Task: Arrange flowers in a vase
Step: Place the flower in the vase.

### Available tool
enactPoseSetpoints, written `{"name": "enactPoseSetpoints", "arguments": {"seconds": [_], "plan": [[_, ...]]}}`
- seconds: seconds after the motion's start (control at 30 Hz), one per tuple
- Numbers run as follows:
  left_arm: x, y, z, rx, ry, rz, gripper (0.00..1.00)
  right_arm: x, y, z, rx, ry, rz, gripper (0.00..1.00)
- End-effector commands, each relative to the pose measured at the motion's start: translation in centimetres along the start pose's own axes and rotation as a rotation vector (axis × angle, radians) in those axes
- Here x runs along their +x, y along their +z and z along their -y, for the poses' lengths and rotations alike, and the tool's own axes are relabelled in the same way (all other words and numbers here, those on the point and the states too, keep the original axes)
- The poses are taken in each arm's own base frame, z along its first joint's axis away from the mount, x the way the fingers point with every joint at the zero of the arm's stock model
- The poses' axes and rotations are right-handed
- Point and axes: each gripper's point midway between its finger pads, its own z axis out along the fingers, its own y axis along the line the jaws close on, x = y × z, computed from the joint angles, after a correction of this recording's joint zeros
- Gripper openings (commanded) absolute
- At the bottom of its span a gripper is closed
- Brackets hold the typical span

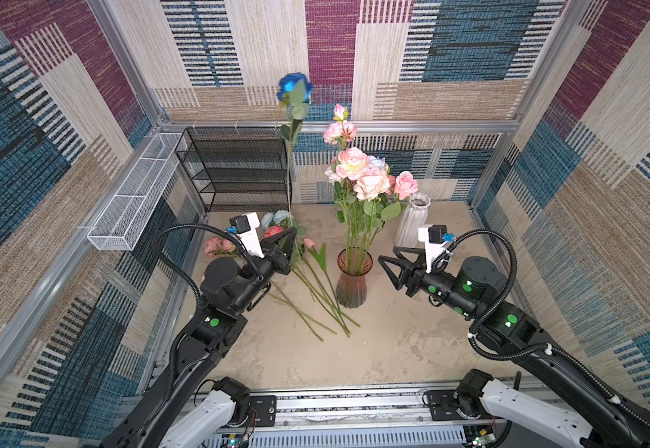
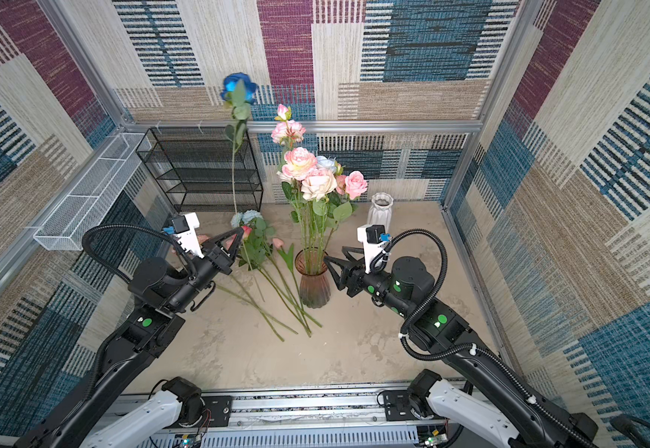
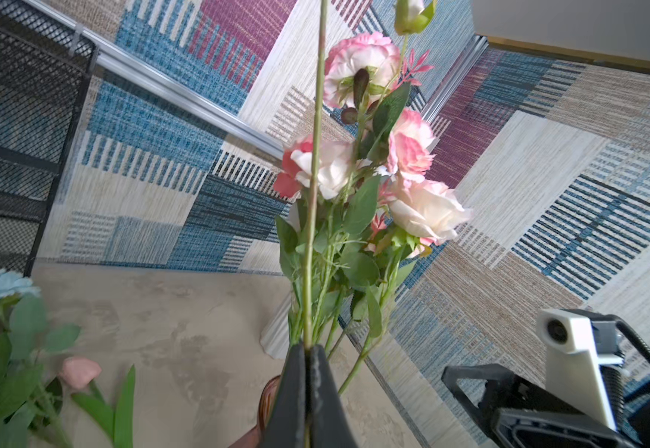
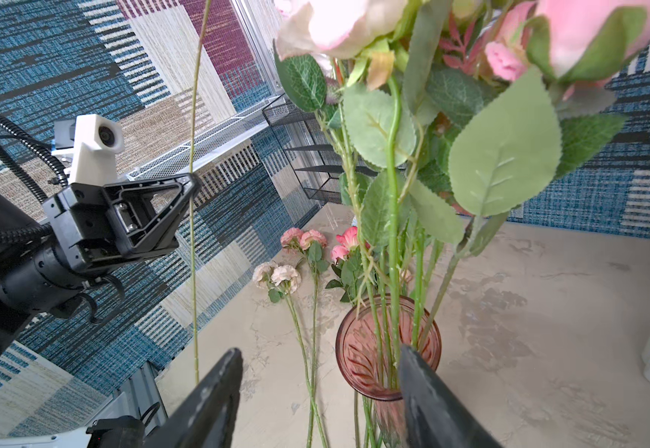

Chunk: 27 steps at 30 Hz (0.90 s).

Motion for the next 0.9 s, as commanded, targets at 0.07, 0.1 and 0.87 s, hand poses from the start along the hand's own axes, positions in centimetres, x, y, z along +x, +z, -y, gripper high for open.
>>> {"name": "enactPoseSetpoints", "arguments": {"seconds": [0.07, 0.1, 0.87], "plan": [[-4.5, 2.5, 4.7, 0.106, 0.13, 0.251, 0.0, -1.5, -0.3, -0.7, -0.019, -0.01, 0.037, 0.65], [-4.5, 3.0, 5.3, 0.115, 0.141, 0.264, 0.0, -1.5, -0.3, -0.7, -0.016, -0.01, 0.036, 0.65], [7.8, 9.7, 0.1, -0.085, 0.227, 0.152, 0.0, -2.4, -1.2, -0.5, 0.009, -0.047, 0.059, 0.65]]}}
